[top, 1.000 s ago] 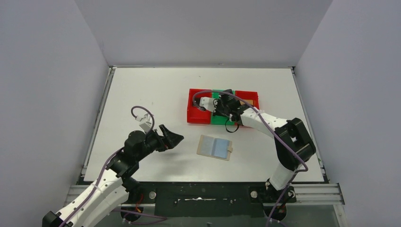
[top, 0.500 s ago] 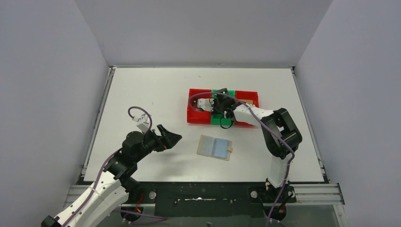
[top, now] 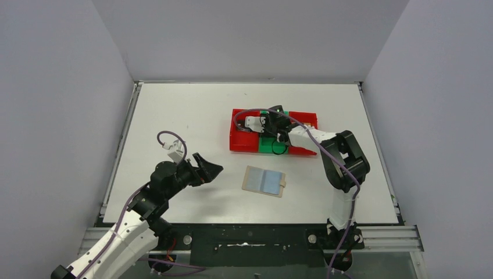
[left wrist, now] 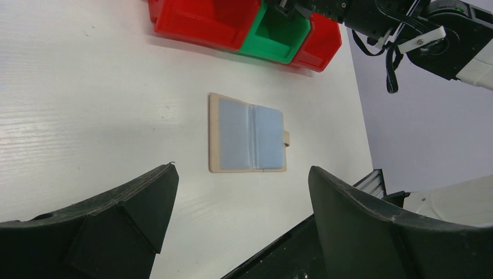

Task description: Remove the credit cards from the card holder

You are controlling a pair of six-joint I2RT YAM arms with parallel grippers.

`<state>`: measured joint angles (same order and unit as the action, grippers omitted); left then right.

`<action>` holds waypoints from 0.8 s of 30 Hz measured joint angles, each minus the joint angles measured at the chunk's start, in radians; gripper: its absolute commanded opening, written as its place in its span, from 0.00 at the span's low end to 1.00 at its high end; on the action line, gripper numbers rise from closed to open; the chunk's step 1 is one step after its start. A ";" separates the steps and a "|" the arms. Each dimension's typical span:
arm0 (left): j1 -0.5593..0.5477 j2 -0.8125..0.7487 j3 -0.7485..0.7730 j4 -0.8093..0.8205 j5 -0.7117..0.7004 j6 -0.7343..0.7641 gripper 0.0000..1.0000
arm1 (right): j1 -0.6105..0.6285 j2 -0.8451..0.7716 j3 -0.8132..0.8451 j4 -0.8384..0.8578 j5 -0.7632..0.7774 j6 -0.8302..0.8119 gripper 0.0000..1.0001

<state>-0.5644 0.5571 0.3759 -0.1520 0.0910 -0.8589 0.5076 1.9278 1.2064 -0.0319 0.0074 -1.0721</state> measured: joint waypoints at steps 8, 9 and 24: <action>0.003 0.032 0.000 0.000 0.007 0.003 0.84 | -0.017 -0.009 0.000 -0.047 -0.050 0.031 0.58; 0.003 0.035 0.000 0.000 0.009 0.003 0.84 | -0.018 -0.012 0.000 -0.055 -0.056 0.036 0.59; 0.003 0.040 0.174 -0.132 -0.167 0.035 0.87 | -0.024 -0.604 -0.258 0.182 -0.047 0.560 0.98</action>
<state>-0.5617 0.5976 0.5495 -0.2840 -0.0757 -0.8238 0.4835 1.3239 0.9485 0.1505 -0.0395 -0.5125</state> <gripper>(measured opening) 0.866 0.982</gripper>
